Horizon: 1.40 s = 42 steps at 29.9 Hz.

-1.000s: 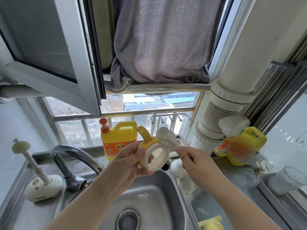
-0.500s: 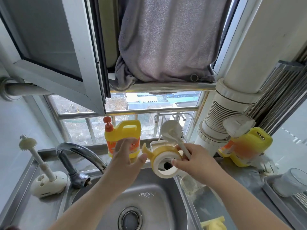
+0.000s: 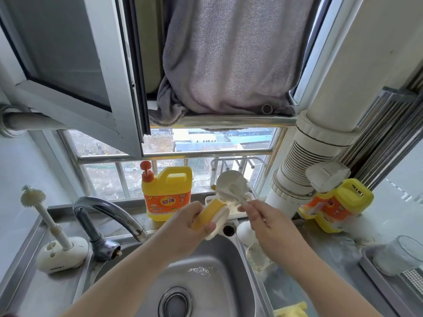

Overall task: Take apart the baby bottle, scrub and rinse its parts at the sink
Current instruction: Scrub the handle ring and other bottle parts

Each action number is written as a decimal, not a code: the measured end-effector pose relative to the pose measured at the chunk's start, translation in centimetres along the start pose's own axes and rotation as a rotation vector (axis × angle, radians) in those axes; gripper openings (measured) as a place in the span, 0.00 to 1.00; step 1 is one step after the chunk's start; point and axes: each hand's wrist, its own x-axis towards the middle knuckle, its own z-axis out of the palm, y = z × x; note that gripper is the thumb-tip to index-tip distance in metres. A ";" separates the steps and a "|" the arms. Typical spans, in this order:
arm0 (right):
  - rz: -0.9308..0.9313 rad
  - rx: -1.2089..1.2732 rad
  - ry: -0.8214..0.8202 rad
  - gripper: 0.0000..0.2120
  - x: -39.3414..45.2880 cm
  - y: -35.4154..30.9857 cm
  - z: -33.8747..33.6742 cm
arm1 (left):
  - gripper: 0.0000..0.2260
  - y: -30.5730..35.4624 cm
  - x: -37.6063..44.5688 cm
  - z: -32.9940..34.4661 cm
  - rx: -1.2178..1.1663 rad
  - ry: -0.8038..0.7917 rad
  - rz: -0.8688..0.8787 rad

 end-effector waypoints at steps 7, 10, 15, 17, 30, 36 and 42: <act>-0.014 -0.173 0.025 0.13 -0.1 -0.3 0.7 | 0.03 0.9 -0.3 0.5 -0.356 0.050 0.006; -0.072 -0.223 -0.047 0.12 0.0 -1.0 1.1 | 0.04 0.7 -0.3 0.4 -0.374 0.078 0.019; -0.071 -0.250 -0.016 0.14 0.3 -0.3 1.0 | 0.03 0.5 -0.8 0.2 -0.430 0.089 0.028; -0.092 -0.269 -0.029 0.15 0.1 -0.3 1.1 | 0.03 0.4 -0.8 0.2 -0.448 0.101 0.029; -0.175 -0.268 0.032 0.19 0.1 -0.7 0.7 | 0.04 0.4 -0.5 -0.1 -0.451 0.118 0.058; -0.164 -0.174 0.122 0.15 0.5 0.2 0.4 | 0.03 0.2 -0.5 -0.3 -0.519 0.113 0.026; -0.173 -0.074 0.135 0.23 0.0 0.6 0.3 | 0.04 0.6 -0.7 -0.4 -0.653 0.131 0.003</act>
